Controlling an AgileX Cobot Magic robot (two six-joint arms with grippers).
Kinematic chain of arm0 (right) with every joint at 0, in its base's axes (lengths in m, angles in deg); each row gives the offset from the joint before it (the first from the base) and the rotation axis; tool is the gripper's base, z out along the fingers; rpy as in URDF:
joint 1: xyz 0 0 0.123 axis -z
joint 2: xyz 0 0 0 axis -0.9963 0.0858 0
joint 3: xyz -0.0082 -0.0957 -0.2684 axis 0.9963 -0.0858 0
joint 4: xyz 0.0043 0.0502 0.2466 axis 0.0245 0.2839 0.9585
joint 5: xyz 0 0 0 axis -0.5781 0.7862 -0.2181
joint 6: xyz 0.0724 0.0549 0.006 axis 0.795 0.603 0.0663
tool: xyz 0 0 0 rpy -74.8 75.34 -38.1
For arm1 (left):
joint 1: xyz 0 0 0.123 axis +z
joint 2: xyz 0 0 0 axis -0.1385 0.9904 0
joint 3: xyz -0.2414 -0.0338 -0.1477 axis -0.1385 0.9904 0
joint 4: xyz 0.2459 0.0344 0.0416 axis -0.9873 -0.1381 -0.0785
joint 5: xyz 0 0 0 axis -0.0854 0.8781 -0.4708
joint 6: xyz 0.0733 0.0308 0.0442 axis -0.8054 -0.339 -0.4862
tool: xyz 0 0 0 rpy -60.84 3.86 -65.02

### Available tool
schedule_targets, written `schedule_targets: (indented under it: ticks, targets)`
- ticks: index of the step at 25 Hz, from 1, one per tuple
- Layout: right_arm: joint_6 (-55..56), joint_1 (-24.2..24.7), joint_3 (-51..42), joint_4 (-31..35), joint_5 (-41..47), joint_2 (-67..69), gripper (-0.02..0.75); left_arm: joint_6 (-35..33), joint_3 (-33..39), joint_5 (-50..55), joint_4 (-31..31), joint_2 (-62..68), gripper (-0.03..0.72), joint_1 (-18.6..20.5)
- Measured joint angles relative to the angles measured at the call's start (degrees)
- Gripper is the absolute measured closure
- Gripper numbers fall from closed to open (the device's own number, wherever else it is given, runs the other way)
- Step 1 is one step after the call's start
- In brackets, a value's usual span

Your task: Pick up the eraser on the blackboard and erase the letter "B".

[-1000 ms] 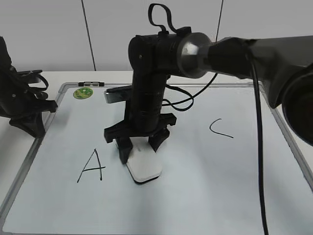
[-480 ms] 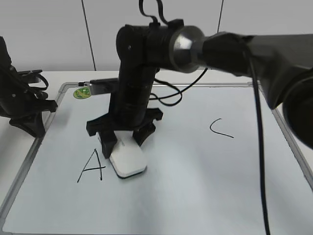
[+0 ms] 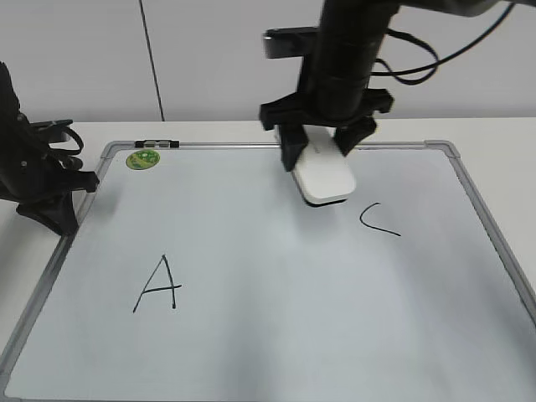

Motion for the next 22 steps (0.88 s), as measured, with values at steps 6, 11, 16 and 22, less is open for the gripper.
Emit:
schedule_targets:
  ticks: [6,11,16,22]
  targets:
    - [0.72,8.7,-10.57,-2.19,0.13,-8.03,0.218,0.0,0.0,0.0,0.0,0.0,0.659,0.0]
    - [0.86,13.96,-19.51,-2.59,0.13,-13.47,0.218,0.0,0.0,0.0,0.12,0.0,0.659,0.0]
    - [0.86,17.52,-28.85,-2.97,0.13,-15.73,0.218,0.0,0.0,0.0,0.12,0.0,0.659,0.0]
    - [0.3,21.3,-35.95,-2.19,-2.04,-15.85,0.218,0.0,0.0,0.09,0.12,0.0,0.659,0.0]
